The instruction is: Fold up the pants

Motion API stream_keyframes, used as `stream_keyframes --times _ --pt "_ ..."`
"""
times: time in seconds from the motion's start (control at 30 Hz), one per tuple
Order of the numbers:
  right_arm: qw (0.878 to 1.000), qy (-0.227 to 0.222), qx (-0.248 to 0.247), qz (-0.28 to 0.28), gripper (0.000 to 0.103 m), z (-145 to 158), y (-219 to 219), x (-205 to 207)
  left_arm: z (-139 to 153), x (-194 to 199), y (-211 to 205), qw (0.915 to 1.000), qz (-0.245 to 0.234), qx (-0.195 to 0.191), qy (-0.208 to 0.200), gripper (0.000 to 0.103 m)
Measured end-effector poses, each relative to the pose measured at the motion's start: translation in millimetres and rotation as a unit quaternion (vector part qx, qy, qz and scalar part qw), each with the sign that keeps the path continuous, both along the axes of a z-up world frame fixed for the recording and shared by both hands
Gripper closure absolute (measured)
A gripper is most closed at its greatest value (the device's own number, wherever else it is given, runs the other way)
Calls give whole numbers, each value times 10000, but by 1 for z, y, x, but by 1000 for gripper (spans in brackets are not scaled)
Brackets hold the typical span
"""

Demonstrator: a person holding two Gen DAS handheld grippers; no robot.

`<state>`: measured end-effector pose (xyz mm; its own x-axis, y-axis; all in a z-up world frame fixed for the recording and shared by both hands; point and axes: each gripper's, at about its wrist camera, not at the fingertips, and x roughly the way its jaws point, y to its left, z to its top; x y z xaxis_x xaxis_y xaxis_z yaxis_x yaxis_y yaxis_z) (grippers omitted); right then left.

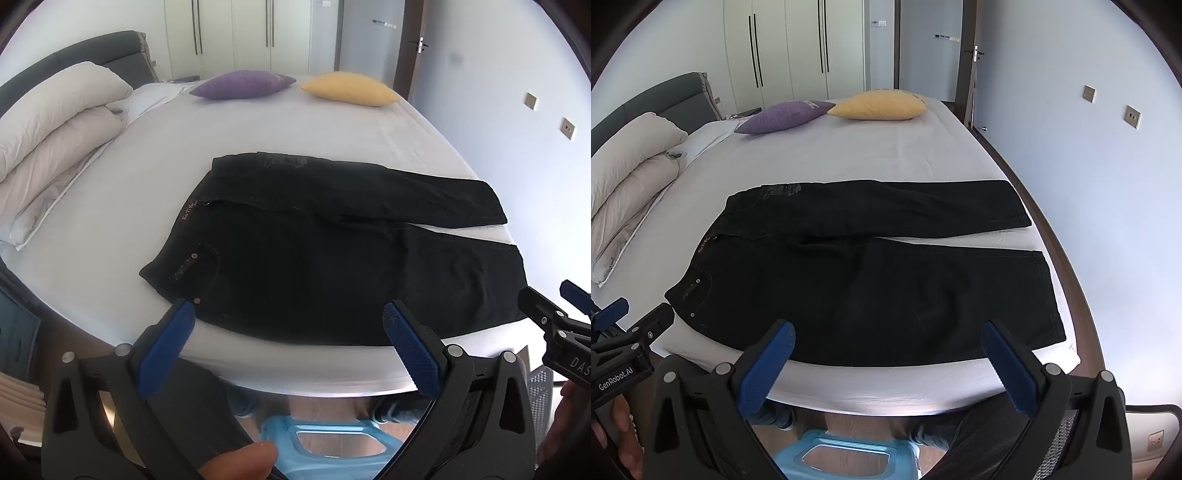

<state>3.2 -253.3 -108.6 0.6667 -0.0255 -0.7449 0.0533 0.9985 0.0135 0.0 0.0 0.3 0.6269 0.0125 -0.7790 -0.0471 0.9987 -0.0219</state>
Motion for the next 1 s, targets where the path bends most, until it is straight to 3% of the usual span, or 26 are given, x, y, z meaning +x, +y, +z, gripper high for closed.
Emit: stream_keyframes --times 0.27,0.3,1.0 --pt "10000 0 -46 5 0 0 2 0 4 -1 2 9998 140 74 -85 0" --pt "10000 -4 -49 0 0 0 2 0 0 0 0 10000 -28 8 2 0" --pt "9999 -10 -96 -33 0 -4 8 1 0 0 0 10000 -33 7 0 0"
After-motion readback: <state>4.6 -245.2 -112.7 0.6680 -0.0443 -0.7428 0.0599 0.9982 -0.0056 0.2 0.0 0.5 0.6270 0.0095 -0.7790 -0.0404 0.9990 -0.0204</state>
